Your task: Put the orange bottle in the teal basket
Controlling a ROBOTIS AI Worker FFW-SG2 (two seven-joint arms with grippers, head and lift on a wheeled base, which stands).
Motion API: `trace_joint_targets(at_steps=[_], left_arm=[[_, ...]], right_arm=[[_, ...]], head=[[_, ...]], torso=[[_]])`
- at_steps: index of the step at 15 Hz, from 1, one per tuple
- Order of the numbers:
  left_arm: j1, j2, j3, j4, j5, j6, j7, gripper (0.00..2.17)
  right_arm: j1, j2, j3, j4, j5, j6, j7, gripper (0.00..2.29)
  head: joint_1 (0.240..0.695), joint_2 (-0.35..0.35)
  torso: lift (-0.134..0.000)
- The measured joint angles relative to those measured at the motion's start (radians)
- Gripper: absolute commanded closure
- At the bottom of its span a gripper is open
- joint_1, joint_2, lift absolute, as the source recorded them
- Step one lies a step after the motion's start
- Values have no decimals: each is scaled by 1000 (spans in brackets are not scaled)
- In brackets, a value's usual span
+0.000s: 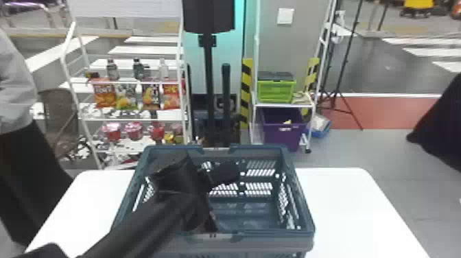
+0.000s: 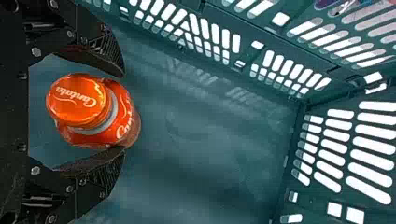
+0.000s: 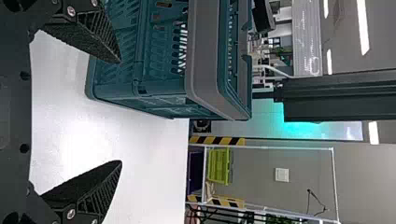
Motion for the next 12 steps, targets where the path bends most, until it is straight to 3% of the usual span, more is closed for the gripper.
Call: trace_joint_targets(at_steps=[3, 12], left_arm=[[17, 0, 32, -45, -17, 17, -10, 306], [90, 18, 126, -284, -30, 180, -66, 309]], right_arm=[[2, 0, -1, -3, 0, 0, 0, 124], [4, -1, -2, -7, -1, 0, 0, 124]], head=[[499, 0], [499, 0]], torso=[[0], [0]])
